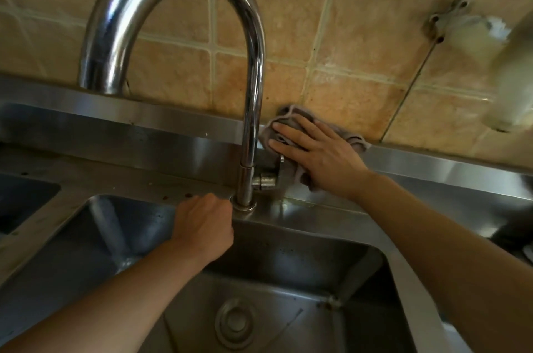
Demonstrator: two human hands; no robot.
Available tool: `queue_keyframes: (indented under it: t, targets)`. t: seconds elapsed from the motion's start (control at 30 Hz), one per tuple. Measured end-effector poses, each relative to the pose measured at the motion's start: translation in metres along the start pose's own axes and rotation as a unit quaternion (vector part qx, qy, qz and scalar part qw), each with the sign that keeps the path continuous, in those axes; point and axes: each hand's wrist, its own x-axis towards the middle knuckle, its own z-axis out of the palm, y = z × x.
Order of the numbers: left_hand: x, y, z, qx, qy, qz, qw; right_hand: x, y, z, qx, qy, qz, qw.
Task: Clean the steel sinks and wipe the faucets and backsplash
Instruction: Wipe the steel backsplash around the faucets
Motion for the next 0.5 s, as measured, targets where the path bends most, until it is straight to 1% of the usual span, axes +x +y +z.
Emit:
queue_keyframes:
  t: [0.1, 0.2, 0.27, 0.37, 0.43, 0.5]
  targets:
    - [0.000, 0.004, -0.003, 0.006, -0.008, -0.010, 1.000, -0.007, -0.002, 0.003, 0.009, 0.034, -0.005, 0.999]
    - [-0.005, 0.005, -0.007, 0.002, -0.012, -0.019, 1.000, -0.036, 0.002, 0.021, -0.011, 0.062, 0.016, 0.998]
    - [-0.009, 0.007, -0.008, 0.004, -0.001, -0.015, 1.000, -0.064, 0.001, 0.034, -0.006, 0.093, 0.028, 0.995]
    - [-0.015, 0.014, -0.002, -0.001, 0.036, 0.023, 0.999, -0.101, -0.003, 0.045, 0.047, 0.162, 0.035, 0.985]
    - [-0.016, 0.019, 0.007, -0.038, 0.042, 0.055, 0.997, -0.100, -0.006, 0.045, 0.039, 0.168, 0.019, 0.985]
    - [-0.016, 0.024, 0.012, -0.077, 0.031, 0.053, 0.995, -0.080, -0.009, 0.046, -0.006, 0.141, -0.017, 0.990]
